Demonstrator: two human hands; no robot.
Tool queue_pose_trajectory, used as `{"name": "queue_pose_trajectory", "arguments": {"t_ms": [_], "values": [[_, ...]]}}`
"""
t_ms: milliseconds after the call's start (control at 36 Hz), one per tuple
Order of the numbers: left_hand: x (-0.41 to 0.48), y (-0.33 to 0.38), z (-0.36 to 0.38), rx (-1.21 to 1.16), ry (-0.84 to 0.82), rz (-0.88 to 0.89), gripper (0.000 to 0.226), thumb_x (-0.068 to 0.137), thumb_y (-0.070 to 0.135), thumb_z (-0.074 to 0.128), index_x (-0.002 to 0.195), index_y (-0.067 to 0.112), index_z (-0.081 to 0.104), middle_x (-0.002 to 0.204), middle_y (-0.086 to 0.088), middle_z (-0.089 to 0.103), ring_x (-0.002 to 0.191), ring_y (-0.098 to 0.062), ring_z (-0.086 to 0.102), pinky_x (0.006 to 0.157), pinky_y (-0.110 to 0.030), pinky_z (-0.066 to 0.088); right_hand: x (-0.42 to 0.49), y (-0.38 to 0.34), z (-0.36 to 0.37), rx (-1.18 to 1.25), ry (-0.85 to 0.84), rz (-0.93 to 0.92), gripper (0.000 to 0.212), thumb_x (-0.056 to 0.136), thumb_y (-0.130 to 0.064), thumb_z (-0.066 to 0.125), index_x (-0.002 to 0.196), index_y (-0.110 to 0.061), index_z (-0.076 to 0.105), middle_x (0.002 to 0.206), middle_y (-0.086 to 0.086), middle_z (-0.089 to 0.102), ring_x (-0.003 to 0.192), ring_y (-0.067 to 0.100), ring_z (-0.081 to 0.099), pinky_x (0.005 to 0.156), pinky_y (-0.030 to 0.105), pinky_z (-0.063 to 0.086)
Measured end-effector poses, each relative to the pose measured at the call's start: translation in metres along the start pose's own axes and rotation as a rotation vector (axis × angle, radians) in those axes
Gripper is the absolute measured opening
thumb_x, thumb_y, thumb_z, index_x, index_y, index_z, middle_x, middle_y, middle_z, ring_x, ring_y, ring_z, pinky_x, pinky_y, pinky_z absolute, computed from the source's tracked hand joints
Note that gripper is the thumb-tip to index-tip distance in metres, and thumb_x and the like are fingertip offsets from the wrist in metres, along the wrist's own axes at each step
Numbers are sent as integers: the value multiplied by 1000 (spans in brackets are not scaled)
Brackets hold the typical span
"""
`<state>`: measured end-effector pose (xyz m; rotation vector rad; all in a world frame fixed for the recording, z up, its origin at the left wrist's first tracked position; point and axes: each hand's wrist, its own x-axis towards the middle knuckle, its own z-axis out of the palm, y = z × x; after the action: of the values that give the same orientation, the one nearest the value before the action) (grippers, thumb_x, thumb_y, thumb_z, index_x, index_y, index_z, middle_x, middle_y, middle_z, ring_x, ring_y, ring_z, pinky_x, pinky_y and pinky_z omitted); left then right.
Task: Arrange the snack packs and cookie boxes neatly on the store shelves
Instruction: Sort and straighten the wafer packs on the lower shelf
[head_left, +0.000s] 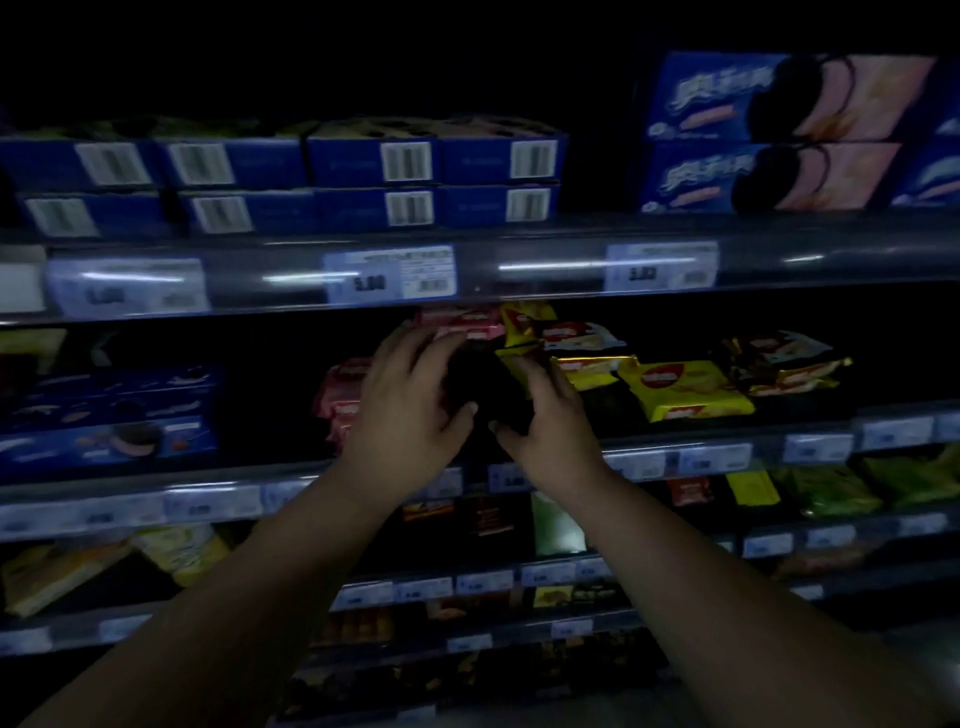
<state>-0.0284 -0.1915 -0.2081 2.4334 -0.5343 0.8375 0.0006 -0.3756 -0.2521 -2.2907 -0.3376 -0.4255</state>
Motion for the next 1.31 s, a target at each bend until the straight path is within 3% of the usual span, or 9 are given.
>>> {"name": "queue_pose_trajectory", "arguments": {"t_ms": [83,167,333,417,583,667,806,1000,1306], "values": [[11,26,21,-117,-74,25,60,80,26,69,136,15,49,136,-9,49,126,-26,47,106,-39,40,11,25,-20,-89,68,45,78,75,-30,76,144,-24,40,141,12,44,127,35,44,100,44,45],[24,42,48,-330,-186,-163,58,85,23,69,139,25,47,133,5,51,120,-10,49,99,-22,40,26,49,-37,-169,58,187,87,73,-37,73,150,-30,31,149,18,35,137,40,30,108,48,35],[61,38,115,-651,-251,-552,50,81,21,63,127,38,50,122,6,62,111,-14,61,101,-37,48,56,81,-56,-435,-111,305,95,78,-54,65,154,-40,8,161,22,8,148,41,0,117,55,-2],[81,35,141,-551,-276,-596,57,92,18,58,144,31,42,129,6,56,107,-13,58,90,-25,48,66,92,-59,-510,-221,325,91,81,-59,58,153,-44,5,162,20,8,148,42,-1,115,58,-7],[85,36,163,-313,-254,-576,43,92,27,60,135,31,56,129,-5,64,112,-25,62,96,-37,51,64,104,-63,-386,-153,183,67,84,-47,59,146,-42,33,145,2,49,137,28,39,115,61,9],[76,45,159,-374,-196,-543,43,92,19,63,133,31,58,121,4,65,102,-12,62,86,-19,49,53,106,-70,-242,-23,138,55,84,-35,62,137,-36,47,133,3,58,127,30,49,111,59,25],[81,71,154,-447,-138,-424,54,91,15,63,140,33,50,119,17,56,108,-2,55,91,-19,44,36,108,-93,-99,158,93,51,84,-25,64,132,-32,49,121,2,59,112,28,55,101,55,39],[103,134,186,-500,-322,-297,62,93,21,62,146,42,38,126,6,62,98,-11,64,86,-38,57,17,148,-157,-127,364,100,42,84,-24,63,124,-30,54,116,0,62,107,27,58,92,55,45],[148,225,297,-514,-287,-282,76,87,18,69,148,41,30,144,2,49,125,-16,51,103,-38,47,32,262,-252,-223,269,133,57,72,-41,61,127,-45,43,127,-5,62,124,31,52,101,61,38]]}}
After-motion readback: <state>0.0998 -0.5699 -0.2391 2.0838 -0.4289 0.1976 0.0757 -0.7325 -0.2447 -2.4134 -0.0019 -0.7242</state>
